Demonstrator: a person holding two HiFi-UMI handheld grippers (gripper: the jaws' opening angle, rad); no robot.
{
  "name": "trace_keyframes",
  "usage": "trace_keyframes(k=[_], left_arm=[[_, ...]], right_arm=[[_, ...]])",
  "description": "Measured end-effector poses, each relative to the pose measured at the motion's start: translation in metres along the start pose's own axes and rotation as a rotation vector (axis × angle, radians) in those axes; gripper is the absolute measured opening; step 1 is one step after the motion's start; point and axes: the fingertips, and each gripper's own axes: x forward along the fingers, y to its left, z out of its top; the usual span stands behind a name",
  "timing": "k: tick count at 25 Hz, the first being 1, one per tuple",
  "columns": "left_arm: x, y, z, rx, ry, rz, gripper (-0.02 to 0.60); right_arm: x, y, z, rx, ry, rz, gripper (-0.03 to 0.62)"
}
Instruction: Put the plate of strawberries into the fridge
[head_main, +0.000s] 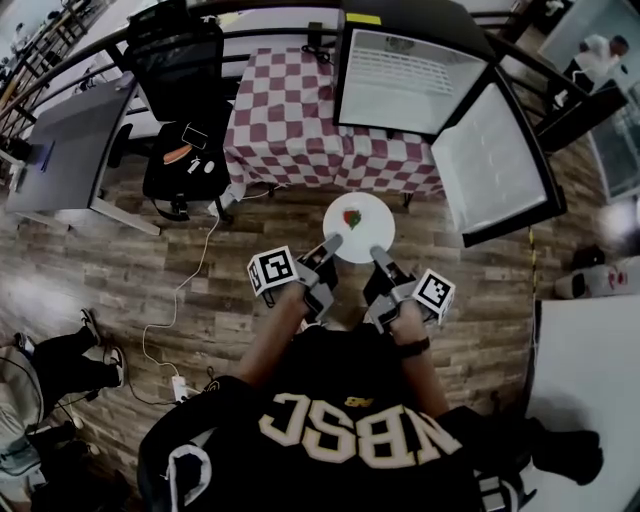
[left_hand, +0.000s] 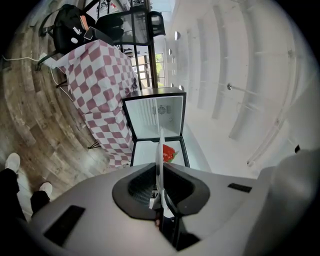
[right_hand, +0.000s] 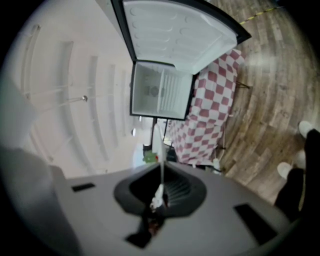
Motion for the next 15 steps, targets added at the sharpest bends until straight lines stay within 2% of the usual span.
trace_keyframes(k=[9, 15], left_arm=[[-0.021, 0.005, 0.003, -0.044, 0.010, -0.011, 0.034], [-0.008, 0.009, -0.003, -0.046, 0.027, -0.007, 0.034]], right_arm=[[0.004, -0.003, -0.022, 0.018, -0.008, -0.011, 0.029], [0.001, -0.009, -0.009, 0.028, -0.007, -0.019, 0.029]])
